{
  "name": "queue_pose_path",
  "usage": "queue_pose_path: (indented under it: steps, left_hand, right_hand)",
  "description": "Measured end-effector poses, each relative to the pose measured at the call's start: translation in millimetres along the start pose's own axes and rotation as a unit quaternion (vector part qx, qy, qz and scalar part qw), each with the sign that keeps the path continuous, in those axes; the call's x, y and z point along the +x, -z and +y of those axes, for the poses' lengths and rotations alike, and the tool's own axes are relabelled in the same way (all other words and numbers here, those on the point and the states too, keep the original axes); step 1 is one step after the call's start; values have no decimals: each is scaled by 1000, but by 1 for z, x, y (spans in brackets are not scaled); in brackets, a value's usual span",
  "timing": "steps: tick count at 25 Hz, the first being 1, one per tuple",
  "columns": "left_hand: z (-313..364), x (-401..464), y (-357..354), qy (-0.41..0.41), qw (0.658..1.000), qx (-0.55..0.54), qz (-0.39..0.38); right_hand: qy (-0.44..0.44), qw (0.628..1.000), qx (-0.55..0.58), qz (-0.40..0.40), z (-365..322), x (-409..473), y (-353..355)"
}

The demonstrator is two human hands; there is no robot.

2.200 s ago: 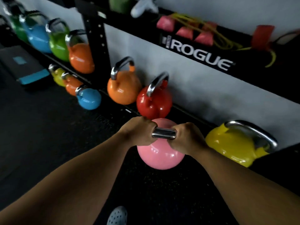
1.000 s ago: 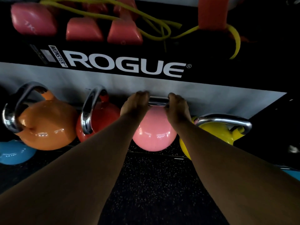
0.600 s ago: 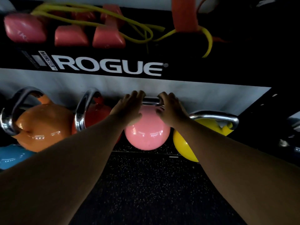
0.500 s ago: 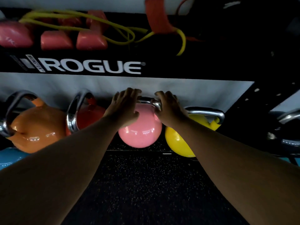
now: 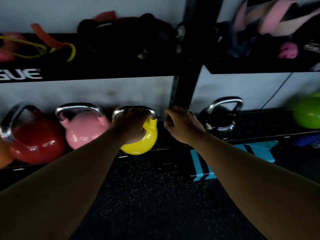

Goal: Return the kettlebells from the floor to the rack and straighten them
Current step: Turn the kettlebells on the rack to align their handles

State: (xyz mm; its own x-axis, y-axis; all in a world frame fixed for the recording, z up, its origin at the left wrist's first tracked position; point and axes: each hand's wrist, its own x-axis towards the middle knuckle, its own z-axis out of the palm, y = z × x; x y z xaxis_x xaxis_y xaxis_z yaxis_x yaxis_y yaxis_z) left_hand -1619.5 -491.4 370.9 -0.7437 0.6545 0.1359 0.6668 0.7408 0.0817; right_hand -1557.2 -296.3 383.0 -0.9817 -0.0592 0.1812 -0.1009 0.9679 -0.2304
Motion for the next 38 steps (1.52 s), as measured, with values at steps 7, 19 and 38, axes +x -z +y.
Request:
queue_pose_path:
  steps: [7,19,38]
  left_hand:
    - [172,69,1,-17,998,-40,-43]
    - [203,197,-47,-37,997,-13,-69]
    - [256,308,-146,243,869,-432,4]
  right_hand:
    - [-83,996,-25,7,158,-109,78]
    - [-125,991,-22,-38,287,-46,71]
    - [-172,971,132,-105,396,44,15]
